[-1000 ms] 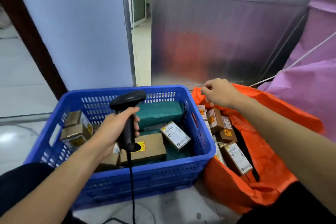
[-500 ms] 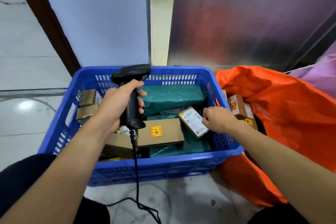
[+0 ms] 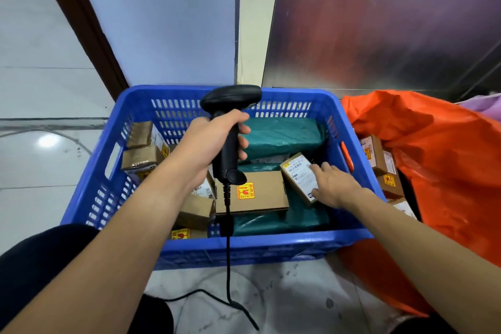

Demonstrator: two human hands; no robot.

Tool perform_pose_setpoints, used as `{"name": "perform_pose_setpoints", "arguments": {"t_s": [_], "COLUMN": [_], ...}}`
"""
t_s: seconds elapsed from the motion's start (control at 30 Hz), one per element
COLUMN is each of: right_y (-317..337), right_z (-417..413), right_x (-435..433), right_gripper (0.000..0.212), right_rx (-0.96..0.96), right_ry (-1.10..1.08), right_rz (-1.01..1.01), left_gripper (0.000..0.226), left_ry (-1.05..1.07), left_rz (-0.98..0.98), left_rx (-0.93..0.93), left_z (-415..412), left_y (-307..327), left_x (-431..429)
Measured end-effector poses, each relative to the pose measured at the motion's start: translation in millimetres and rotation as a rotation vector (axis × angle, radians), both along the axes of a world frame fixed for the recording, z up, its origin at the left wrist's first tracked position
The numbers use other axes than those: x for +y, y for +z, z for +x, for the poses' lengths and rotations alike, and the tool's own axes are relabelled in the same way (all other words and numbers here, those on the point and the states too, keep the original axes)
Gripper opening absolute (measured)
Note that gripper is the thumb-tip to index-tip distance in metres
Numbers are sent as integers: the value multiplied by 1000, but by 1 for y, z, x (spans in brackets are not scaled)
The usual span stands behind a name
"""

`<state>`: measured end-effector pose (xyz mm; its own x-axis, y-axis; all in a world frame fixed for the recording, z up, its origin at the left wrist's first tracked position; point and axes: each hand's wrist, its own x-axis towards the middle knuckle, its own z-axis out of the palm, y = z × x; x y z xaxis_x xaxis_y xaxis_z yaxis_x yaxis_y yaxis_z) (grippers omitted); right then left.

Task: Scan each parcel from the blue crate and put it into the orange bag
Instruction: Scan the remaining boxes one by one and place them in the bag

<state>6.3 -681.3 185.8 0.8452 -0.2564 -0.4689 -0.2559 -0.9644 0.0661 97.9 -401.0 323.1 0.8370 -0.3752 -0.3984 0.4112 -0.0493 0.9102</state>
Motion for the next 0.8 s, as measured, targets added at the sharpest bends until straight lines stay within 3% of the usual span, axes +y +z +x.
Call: {"name": "perform_pose_setpoints", "arguments": {"t_s": [0.27, 0.4, 0.6, 0.8], "right_y": [-35, -40, -47, -52], "right_z": [-14, -10, -6, 3], "right_x": [-9, -9, 0, 0], "right_gripper": [78, 88, 72, 76], "right_rx": [128, 103, 77, 38], "right_ry": [-60, -142, -66, -134], "right_rz": [6, 46, -78, -47], "left_gripper": [25, 25, 24, 24], "left_ry": [-24, -21, -11, -29], "left_rz": [15, 20, 28, 50], "left_rx": [-4, -18, -61, -55], "left_z": [1, 0, 0, -2], "left_y": [-7, -8, -11, -10], "left_x": [-9, -7, -5, -4]}}
